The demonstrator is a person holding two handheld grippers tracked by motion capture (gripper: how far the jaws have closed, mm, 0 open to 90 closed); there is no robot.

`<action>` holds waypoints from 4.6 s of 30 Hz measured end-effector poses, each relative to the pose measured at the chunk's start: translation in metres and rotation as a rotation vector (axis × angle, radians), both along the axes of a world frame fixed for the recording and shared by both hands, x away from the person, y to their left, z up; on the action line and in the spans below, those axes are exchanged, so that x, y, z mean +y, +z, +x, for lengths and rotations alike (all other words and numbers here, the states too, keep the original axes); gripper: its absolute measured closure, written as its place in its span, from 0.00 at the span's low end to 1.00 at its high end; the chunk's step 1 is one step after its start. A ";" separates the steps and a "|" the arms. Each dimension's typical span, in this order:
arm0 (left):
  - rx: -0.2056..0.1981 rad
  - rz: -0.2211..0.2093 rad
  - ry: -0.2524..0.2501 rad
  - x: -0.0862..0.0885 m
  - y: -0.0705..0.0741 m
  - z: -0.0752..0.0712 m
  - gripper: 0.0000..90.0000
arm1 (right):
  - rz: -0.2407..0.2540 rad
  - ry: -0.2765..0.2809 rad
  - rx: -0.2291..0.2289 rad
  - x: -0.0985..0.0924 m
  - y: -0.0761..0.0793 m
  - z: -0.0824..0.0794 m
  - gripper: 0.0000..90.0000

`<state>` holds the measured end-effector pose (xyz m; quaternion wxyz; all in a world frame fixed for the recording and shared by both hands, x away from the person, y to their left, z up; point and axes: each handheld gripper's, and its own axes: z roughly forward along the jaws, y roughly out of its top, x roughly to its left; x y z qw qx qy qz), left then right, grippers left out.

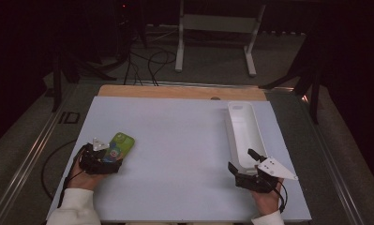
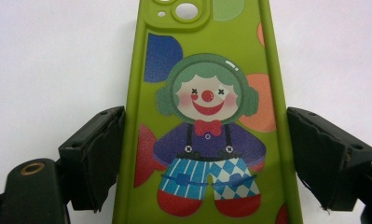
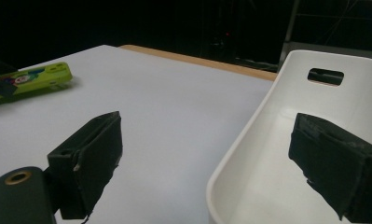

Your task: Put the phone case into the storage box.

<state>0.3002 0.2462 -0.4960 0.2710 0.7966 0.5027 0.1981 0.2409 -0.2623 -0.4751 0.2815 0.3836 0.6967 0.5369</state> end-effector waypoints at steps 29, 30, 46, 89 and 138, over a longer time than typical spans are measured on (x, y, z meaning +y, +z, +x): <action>-0.204 -0.052 -0.065 -0.026 0.041 -0.007 0.18 | 0.005 0.027 0.028 0.003 0.001 0.003 0.11; -0.207 -0.053 -0.067 -0.027 0.041 -0.007 0.18 | 0.005 0.026 0.030 0.003 0.001 0.003 0.10; -0.250 -0.062 -0.111 -0.044 0.050 -0.004 0.18 | 0.012 0.017 0.045 0.003 0.005 0.004 0.10; -0.315 -0.089 -0.260 -0.100 0.065 0.009 0.18 | 0.059 0.077 0.123 0.017 0.023 0.021 0.10; -0.355 -0.086 -0.447 -0.174 0.066 0.004 0.18 | 0.173 0.195 0.218 0.053 0.041 0.055 0.10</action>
